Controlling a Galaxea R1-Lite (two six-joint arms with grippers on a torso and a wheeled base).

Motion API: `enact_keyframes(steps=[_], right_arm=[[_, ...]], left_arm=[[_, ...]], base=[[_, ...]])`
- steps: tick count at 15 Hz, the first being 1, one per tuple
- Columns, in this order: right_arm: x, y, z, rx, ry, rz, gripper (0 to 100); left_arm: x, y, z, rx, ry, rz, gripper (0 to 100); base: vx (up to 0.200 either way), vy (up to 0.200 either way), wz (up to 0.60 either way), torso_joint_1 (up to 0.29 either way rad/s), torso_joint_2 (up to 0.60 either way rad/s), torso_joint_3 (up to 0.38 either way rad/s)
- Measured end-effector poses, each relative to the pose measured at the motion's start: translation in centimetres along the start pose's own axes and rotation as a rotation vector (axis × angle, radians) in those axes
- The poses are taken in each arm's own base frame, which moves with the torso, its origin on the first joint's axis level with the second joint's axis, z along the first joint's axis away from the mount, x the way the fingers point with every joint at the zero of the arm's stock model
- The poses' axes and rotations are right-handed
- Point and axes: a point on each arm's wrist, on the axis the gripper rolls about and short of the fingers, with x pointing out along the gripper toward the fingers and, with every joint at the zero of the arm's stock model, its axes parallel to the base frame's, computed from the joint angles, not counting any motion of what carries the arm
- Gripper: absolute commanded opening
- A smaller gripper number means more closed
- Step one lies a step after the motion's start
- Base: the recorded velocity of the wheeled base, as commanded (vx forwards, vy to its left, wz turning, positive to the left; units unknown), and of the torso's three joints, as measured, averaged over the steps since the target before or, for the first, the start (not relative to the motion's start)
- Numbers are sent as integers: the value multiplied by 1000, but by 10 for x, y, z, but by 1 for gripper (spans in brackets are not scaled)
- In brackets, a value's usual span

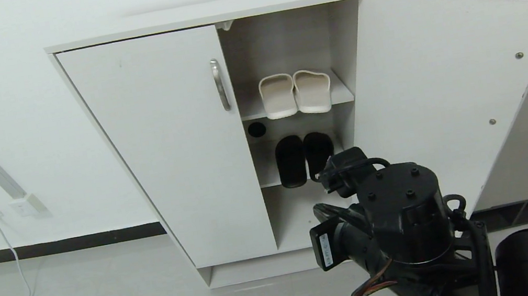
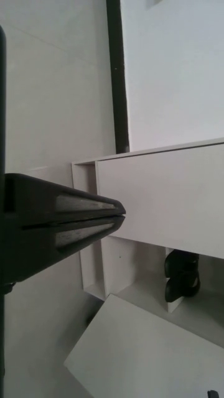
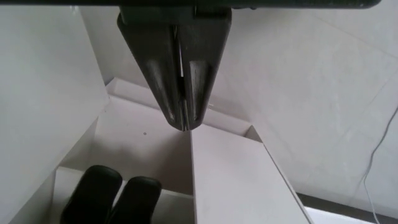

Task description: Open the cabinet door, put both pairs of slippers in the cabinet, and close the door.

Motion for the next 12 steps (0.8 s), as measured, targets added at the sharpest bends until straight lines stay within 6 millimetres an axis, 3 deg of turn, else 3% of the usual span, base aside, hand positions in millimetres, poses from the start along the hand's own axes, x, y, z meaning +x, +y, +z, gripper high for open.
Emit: enact_keyframes(steps=[5,7,12], right_arm=[[2,0,-5,-10,16,-4,0],[3,0,-6,-12,17,-3,0],[5,0,-9,-18,26,-7,0]], left_arm=[[0,0,0,0,1,0,0],[0,0,0,0,0,0,0],[0,0,0,0,0,-1,0]], base=[[0,0,0,0,-31,-31],[0,0,0,7,-166,-303],[0,0,0,55,-475,-359]])
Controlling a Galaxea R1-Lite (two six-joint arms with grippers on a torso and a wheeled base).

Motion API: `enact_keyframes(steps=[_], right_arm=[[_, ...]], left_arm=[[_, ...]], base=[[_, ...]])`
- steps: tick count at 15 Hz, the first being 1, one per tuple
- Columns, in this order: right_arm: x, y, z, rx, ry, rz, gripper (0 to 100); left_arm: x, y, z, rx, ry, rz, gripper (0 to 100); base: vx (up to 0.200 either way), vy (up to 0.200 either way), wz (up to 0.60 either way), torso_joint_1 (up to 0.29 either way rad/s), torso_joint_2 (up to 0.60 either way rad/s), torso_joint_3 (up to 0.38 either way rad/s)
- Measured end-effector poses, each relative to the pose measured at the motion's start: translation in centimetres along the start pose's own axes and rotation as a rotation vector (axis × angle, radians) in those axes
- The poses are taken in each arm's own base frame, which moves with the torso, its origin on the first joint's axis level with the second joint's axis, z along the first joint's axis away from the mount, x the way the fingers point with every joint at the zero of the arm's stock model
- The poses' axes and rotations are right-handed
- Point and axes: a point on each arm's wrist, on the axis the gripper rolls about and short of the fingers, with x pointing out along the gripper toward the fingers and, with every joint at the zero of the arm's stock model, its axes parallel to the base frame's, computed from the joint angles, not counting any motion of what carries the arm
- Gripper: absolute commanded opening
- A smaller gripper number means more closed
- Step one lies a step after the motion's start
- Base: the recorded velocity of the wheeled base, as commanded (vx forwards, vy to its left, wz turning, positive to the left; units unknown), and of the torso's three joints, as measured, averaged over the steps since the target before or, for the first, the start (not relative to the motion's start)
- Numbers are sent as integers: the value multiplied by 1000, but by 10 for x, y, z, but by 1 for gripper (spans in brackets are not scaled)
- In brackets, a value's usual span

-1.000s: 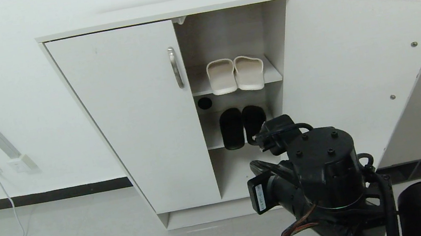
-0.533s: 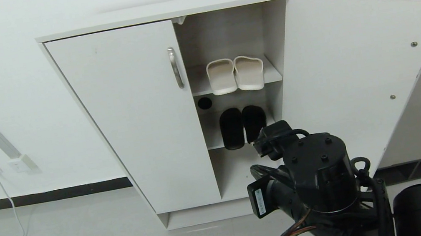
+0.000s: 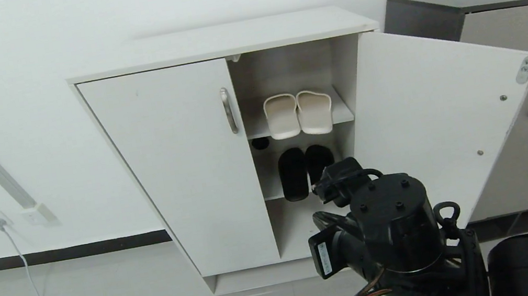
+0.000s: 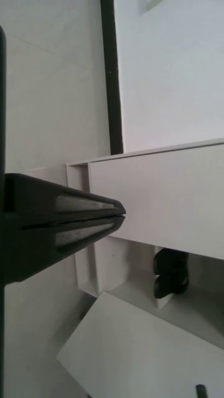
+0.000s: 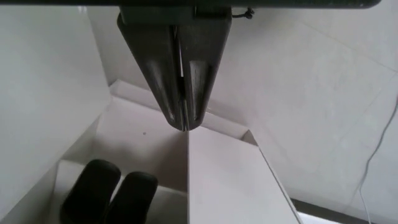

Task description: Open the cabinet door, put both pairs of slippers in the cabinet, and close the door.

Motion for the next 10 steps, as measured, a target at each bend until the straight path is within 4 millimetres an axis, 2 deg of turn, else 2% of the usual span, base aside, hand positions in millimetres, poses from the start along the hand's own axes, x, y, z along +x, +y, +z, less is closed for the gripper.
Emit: enact_keyframes(steps=[10], right_arm=[[1,-1,-1,-4,4,-6,0]], left_arm=[[0,0,0,0,0,1,0]], base=[[0,0,0,143,-469,-329]])
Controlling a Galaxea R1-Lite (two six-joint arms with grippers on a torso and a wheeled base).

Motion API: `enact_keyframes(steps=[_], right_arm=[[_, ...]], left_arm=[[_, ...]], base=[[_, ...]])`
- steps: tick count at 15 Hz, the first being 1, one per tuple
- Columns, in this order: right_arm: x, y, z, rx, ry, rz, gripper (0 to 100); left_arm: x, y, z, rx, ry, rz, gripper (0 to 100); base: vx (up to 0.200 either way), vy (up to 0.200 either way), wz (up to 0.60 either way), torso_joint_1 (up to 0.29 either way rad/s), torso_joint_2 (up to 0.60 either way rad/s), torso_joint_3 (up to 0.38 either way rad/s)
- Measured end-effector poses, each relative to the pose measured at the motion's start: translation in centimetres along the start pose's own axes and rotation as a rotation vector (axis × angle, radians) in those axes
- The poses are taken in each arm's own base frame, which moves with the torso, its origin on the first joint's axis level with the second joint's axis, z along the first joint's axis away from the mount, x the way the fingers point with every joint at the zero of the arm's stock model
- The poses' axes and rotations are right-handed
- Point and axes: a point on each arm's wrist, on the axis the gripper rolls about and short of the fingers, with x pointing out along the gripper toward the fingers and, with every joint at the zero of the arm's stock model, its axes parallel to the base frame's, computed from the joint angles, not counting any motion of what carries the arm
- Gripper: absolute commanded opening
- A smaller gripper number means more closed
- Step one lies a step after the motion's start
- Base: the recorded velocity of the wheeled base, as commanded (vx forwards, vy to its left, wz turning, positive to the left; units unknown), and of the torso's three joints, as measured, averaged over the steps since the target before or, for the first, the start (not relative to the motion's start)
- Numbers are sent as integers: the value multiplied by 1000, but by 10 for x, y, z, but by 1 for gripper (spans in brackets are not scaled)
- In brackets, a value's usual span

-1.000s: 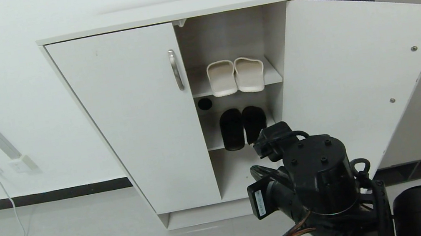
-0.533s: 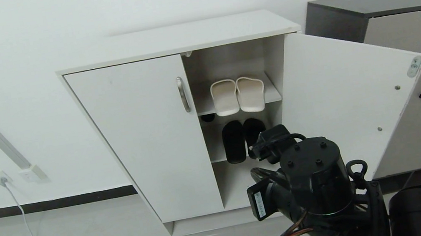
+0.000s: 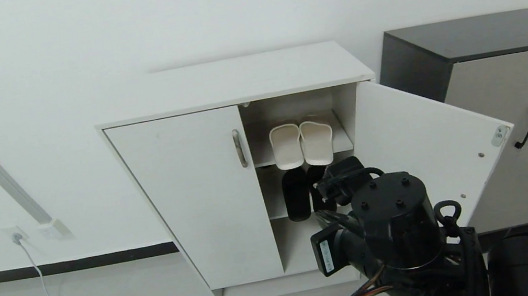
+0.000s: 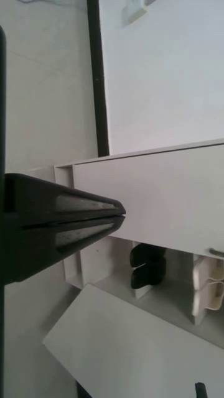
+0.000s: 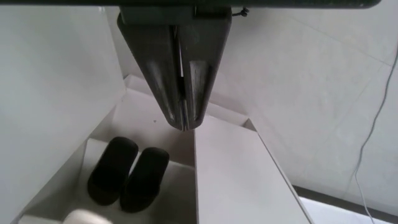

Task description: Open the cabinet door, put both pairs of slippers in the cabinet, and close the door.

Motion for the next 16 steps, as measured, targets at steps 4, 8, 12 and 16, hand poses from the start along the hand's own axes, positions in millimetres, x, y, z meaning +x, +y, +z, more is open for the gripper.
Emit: enact_keyframes(steps=[4,8,12,16], right_arm=[[0,0,-1,-3,3,-1,0],[0,-1,-2,-8,6,-1,0],[0,-1,-3,-10,9,-1,0],[0,-1,-3,-8,8,-2,0]], left_arm=[[0,0,0,0,0,0,0],[0,0,0,1,0,0,0],[0,0,0,1,0,0,0],[0,0,0,2,0,0,0]], base=[[0,0,0,191,-507,-314],[0,0,0,211,-528,-321],[0,0,0,240,-555,-321],[0,0,0,257,-583,-326]])
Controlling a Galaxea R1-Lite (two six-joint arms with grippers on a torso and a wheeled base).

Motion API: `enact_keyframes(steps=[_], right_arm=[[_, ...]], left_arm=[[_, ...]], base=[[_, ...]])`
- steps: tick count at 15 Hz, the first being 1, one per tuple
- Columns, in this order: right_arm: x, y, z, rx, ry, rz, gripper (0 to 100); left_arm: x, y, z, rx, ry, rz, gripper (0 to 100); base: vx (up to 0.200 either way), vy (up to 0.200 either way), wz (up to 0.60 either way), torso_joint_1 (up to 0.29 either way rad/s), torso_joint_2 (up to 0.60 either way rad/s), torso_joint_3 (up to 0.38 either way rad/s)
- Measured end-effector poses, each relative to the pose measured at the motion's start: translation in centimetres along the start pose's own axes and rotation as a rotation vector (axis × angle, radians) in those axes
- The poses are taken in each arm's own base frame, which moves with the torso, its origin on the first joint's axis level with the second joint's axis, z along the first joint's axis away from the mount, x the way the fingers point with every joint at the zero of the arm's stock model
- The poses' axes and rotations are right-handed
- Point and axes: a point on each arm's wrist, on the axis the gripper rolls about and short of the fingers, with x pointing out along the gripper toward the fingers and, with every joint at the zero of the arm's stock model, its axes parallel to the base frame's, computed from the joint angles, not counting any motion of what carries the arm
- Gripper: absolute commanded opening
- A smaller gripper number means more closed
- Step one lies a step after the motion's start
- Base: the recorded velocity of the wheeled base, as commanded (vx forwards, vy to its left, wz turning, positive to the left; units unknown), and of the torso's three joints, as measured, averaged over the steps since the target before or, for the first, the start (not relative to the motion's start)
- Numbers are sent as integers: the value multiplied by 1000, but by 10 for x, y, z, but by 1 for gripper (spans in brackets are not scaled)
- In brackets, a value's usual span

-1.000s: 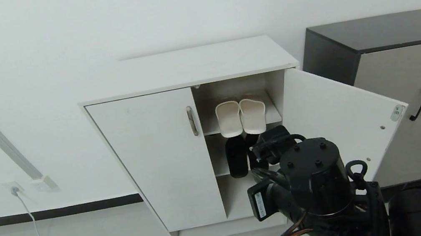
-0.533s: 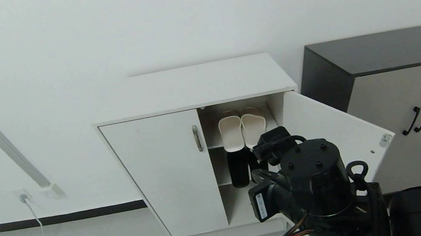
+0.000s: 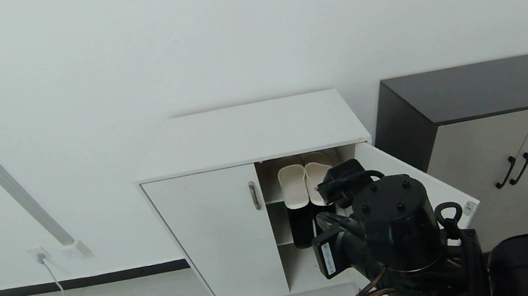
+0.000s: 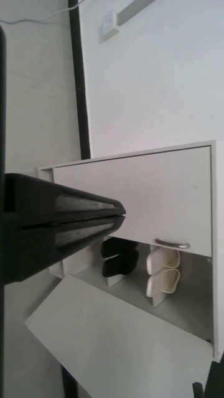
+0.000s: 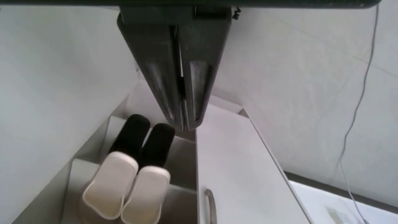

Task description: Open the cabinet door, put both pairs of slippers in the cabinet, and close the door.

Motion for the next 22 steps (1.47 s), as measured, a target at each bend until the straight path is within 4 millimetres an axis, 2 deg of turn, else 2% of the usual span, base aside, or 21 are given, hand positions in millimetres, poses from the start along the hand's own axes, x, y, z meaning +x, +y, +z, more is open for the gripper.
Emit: enact_keyframes(steps=[6,16,22], right_arm=[[0,-1,0,1,-1,-5,0],[1,-4,-2,-20,7,-13,0],[1,-5,-3,-22,9,-15,0]], left_arm=[[0,0,0,1,0,0,0],[0,0,0,1,0,-1,0],[0,0,0,1,1,-1,0]], base=[[0,0,0,170,-363,-198],[0,0,0,0,0,0],[0,0,-600,6,2,2]])
